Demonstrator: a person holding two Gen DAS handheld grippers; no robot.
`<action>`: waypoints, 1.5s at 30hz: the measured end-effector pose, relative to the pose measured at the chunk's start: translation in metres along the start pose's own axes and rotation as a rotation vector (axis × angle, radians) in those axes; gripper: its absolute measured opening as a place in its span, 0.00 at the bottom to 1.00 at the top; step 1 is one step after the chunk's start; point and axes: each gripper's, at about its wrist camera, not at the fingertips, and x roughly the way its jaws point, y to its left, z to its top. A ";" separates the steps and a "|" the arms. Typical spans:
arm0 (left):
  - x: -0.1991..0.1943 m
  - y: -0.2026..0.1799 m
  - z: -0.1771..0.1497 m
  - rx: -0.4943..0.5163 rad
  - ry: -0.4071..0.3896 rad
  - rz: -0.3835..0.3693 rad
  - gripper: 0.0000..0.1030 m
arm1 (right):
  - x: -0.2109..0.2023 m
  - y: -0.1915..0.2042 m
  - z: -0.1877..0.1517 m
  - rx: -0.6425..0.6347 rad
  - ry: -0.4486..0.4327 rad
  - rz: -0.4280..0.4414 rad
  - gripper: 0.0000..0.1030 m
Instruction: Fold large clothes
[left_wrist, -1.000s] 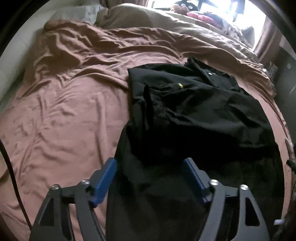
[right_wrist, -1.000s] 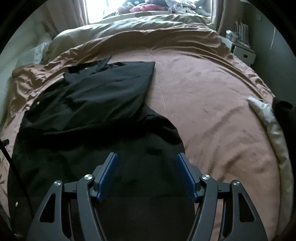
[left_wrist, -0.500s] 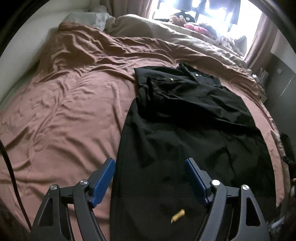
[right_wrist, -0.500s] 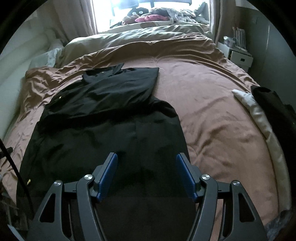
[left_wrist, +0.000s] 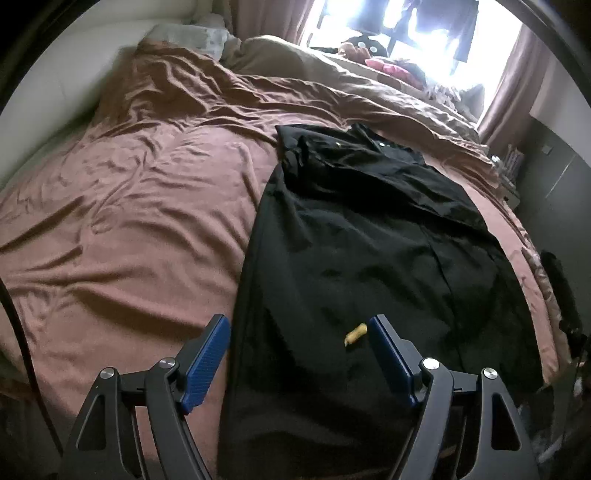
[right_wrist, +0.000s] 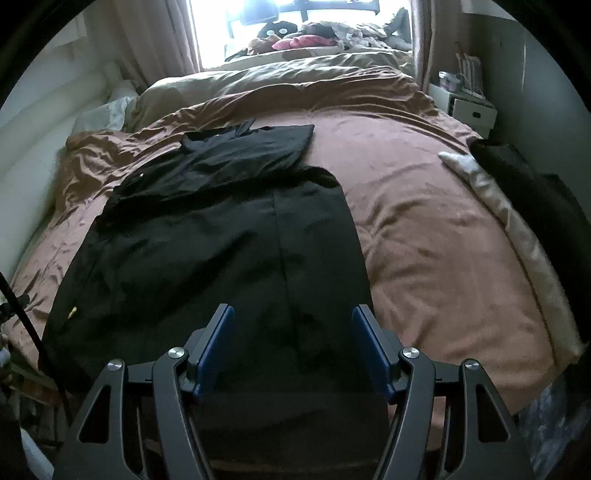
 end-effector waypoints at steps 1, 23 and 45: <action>-0.002 0.001 -0.006 -0.002 -0.002 -0.004 0.76 | -0.003 0.000 -0.003 0.002 -0.002 0.002 0.62; 0.005 0.054 -0.088 -0.083 0.032 -0.035 0.56 | 0.009 -0.070 -0.095 0.194 0.049 0.131 0.62; 0.030 0.081 -0.102 -0.427 0.081 -0.520 0.40 | 0.073 -0.120 -0.106 0.480 0.030 0.503 0.30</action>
